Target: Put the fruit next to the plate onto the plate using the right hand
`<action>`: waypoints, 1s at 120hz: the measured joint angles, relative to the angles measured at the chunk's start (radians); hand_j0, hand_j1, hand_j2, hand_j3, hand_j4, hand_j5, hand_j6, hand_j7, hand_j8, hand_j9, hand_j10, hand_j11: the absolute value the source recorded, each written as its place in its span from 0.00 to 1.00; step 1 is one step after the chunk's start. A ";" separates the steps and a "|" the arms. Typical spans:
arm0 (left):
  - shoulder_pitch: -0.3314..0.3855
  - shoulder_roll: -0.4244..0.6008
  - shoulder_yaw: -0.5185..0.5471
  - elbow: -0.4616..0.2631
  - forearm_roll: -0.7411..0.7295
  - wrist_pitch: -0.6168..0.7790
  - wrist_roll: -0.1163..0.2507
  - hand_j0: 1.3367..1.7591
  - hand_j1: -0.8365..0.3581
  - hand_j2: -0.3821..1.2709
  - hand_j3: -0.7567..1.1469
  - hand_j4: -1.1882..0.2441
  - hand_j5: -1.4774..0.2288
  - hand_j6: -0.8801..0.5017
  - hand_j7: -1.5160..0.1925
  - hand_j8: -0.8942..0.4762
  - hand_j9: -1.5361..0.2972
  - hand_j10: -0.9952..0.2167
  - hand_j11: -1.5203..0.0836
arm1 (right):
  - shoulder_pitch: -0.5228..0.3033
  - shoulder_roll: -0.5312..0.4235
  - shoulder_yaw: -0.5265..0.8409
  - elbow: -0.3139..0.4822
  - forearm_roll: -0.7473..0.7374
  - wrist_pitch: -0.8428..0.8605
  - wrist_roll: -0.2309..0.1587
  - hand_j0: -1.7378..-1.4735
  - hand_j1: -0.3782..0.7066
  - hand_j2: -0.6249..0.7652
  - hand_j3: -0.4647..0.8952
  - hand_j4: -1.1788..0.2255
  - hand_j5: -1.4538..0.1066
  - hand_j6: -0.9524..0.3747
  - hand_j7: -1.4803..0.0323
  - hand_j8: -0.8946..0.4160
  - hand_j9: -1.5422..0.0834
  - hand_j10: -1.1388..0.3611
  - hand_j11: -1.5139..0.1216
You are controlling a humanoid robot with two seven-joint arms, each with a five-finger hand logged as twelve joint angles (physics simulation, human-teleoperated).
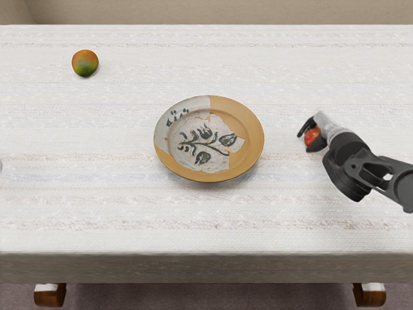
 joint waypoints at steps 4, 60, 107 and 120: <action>0.000 0.000 0.000 0.000 0.000 0.000 0.000 0.76 0.98 0.23 0.40 0.82 0.86 0.63 0.88 0.65 0.83 0.81 0.94 | 0.000 -0.001 0.011 0.000 0.005 0.000 -0.001 0.38 0.66 0.53 0.34 0.25 0.38 0.41 0.33 0.48 0.40 0.49 0.34; 0.000 0.000 0.000 0.000 0.000 0.000 0.000 0.76 0.98 0.23 0.40 0.82 0.86 0.63 0.88 0.65 0.83 0.81 0.94 | 0.021 -0.007 0.231 0.152 0.018 0.017 0.002 0.40 0.68 0.56 0.34 0.25 0.28 0.36 0.29 0.45 0.32 0.43 0.27; 0.000 0.000 0.000 0.000 0.000 0.000 0.000 0.76 0.98 0.23 0.40 0.82 0.86 0.63 0.88 0.65 0.83 0.81 0.94 | 0.002 0.235 0.226 0.202 0.018 0.021 0.001 0.39 0.63 0.47 0.34 0.27 0.25 0.31 0.28 0.43 0.31 0.41 0.28; 0.000 0.000 0.000 0.000 0.000 0.000 0.000 0.76 0.98 0.23 0.40 0.82 0.86 0.63 0.88 0.65 0.83 0.81 0.94 | -0.011 0.268 0.208 0.177 0.020 0.021 0.001 0.38 0.63 0.47 0.34 0.27 0.24 0.31 0.28 0.42 0.31 0.41 0.28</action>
